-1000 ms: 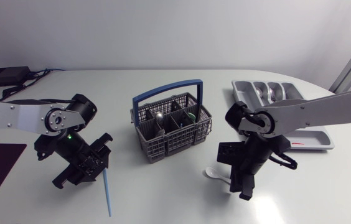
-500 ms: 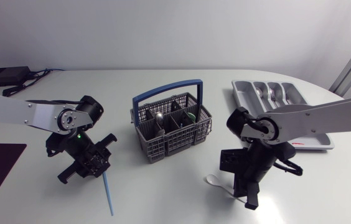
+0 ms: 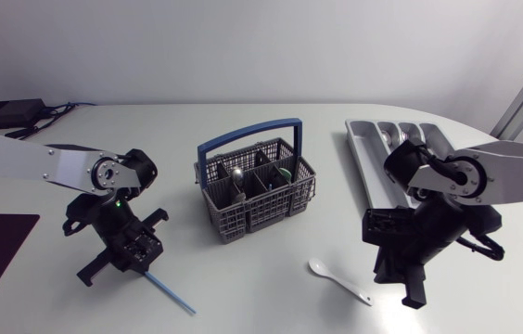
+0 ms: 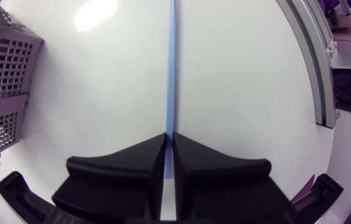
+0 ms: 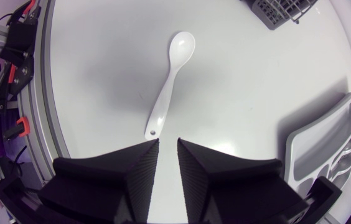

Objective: Unload the cutlery basket into the drawer organizer.

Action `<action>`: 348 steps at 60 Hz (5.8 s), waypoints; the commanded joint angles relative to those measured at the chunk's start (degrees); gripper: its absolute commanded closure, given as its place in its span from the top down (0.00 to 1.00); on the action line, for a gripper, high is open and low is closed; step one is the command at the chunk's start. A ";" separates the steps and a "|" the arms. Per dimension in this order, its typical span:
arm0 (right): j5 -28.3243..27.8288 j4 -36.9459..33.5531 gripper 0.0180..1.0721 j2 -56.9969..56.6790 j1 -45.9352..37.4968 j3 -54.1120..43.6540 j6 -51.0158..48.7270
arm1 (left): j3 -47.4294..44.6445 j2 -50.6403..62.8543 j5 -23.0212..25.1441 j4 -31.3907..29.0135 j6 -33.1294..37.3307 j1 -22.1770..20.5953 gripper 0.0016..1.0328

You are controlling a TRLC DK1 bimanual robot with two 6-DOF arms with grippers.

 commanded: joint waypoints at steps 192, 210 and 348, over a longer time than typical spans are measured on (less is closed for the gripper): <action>4.07 17.68 0.60 20.48 -29.72 7.37 -46.36 | -1.93 -26.39 19.90 46.00 -90.81 -22.68 0.03; 6.80 16.62 0.32 21.62 -28.67 6.40 -49.96 | -2.81 -25.95 19.81 47.14 -90.63 -22.41 0.03; -19.57 0.89 0.86 6.15 -23.74 20.64 -10.50 | 1.06 -16.81 18.76 56.81 -99.95 -27.25 0.03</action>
